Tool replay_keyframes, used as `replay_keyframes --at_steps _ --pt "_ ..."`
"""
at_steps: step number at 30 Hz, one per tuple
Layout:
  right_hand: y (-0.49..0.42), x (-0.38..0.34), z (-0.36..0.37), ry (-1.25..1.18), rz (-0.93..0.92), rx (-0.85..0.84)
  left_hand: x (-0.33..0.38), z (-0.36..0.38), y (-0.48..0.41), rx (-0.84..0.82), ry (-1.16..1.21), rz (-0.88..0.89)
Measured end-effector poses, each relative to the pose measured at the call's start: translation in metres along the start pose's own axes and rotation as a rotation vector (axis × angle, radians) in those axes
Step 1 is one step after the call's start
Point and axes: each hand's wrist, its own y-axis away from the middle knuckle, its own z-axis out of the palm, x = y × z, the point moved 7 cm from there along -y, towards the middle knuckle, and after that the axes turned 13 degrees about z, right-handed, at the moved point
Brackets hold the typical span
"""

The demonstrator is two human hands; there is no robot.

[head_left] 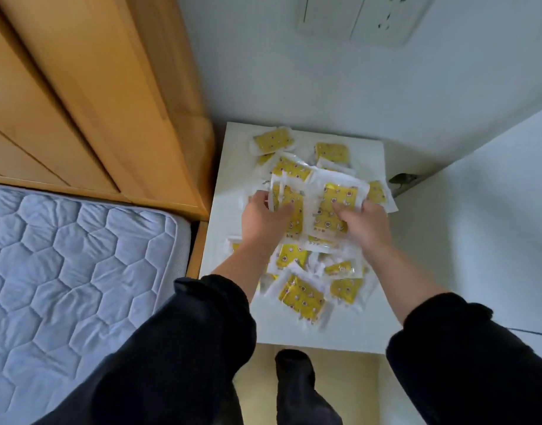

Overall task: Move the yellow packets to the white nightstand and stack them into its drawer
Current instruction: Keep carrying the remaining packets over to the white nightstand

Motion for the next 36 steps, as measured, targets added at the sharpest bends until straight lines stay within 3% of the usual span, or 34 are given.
replay_keyframes --at_steps 4,7,9,15,29,36 --pt "-0.041 0.009 0.022 0.545 -0.203 0.096 -0.004 0.032 -0.019 -0.100 -0.720 0.320" --pt "-0.043 0.016 0.030 0.696 -0.341 0.167 -0.020 0.058 -0.020 -0.291 -0.967 0.429" --pt "-0.040 0.021 0.037 0.723 -0.407 0.139 -0.027 0.064 -0.016 -0.353 -0.984 0.440" --pt "-0.036 0.026 0.037 0.669 -0.438 0.060 -0.027 0.061 -0.015 -0.321 -0.972 0.416" --pt "-0.020 0.008 0.036 0.708 -0.485 0.098 -0.017 0.057 -0.008 -0.311 -1.010 0.422" --pt "0.006 -0.015 0.028 0.797 -0.576 0.138 0.014 0.037 0.007 -0.213 -1.017 0.418"
